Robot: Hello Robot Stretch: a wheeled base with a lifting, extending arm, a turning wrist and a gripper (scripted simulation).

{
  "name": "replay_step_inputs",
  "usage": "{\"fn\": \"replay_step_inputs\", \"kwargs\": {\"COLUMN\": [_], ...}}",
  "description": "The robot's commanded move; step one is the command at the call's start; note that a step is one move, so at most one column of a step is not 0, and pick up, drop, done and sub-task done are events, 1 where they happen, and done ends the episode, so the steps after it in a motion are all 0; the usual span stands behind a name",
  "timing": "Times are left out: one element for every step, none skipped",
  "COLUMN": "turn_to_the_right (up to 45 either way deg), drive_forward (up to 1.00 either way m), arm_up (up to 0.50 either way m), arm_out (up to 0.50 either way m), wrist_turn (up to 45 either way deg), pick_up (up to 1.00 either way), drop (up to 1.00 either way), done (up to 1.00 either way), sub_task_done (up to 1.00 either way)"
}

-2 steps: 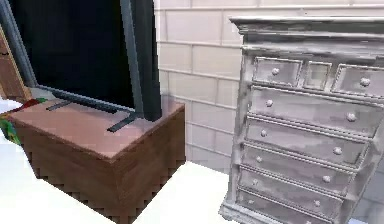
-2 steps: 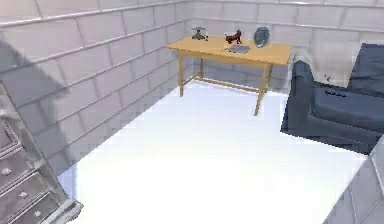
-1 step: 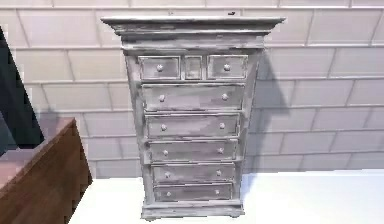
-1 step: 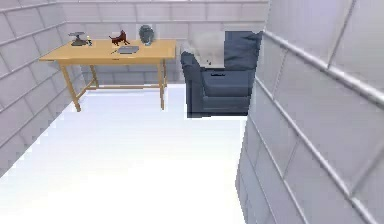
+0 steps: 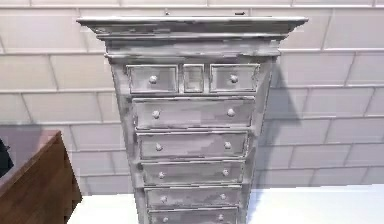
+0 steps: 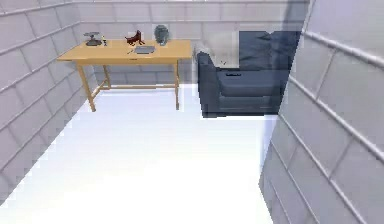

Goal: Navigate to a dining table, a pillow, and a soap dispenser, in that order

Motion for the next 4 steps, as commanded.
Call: {"fn": "replay_step_inputs", "kwargs": {"turn_to_the_right": [-45.0,-45.0,-12.0,0.0], "drive_forward": [0.00,0.00,0.00,0.60], "arm_up": [0.00,0.00,0.00,0.00], "arm_out": [0.00,0.00,0.00,0.00], "wrist_turn": [0.0,0.0,0.0,0.0], "pick_up": [0.00,0.00,0.00,0.00], "drop": [0.00,0.00,0.00,0.00], "done": [0.00,0.00,0.00,0.00], "sub_task_done": [0.00,0.00,0.00,0.00]}}
